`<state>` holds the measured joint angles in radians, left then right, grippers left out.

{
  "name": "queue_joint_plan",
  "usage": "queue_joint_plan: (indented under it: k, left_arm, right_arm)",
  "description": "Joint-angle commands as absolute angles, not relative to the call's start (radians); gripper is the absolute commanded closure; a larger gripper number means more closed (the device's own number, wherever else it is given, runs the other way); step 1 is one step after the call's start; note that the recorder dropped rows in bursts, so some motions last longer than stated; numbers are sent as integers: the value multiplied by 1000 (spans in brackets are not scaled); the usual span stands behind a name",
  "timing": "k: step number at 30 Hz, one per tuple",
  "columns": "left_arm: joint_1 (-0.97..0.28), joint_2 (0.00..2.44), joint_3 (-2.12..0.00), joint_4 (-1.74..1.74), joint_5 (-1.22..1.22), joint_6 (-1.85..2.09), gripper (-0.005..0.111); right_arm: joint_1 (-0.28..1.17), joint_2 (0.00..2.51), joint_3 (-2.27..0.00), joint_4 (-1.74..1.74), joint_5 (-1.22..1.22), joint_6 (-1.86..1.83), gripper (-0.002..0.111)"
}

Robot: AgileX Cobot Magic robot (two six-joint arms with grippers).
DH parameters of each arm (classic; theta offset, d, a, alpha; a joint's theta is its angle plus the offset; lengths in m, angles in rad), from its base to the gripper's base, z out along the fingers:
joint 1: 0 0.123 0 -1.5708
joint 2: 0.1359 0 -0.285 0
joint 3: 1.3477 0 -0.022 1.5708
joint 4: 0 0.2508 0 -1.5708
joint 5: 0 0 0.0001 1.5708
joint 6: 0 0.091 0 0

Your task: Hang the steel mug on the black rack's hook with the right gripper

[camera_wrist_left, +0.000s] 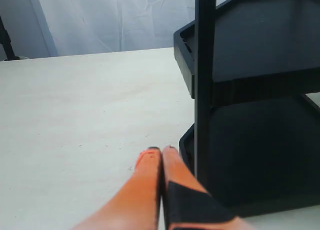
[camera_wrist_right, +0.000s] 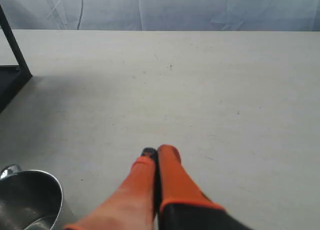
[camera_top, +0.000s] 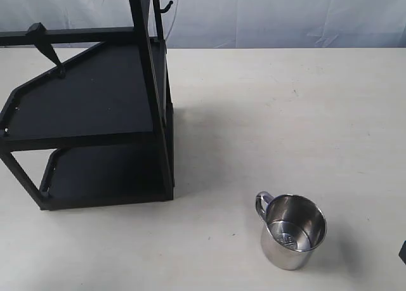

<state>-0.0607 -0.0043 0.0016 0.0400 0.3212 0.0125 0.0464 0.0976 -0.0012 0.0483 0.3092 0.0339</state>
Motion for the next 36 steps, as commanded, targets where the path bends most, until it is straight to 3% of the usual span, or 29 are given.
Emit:
queue_joint_plan:
  k: [1,11,16,20,28,36]
  left_arm:
    - [-63,0,0,38,313,9,107]
    - [-63,0,0,38,313,9,107]
    - [-63,0,0,38,313,9,107]
    - [-63,0,0,38,313,9,107]
    - [-63,0,0,38,313,9,107]
    - [-63,0,0,38,313,9,107]
  right_arm:
    - [42,96,0,11,289,30,109]
    - [42,96,0,61,130,39,109]
    - [42,96,0,466,-170,158,109]
    - [42,96,0,785,-176,307,109]
    - [42,157,-120,716,-15,295,109]
    - [42,661,-619,162,586,269,109]
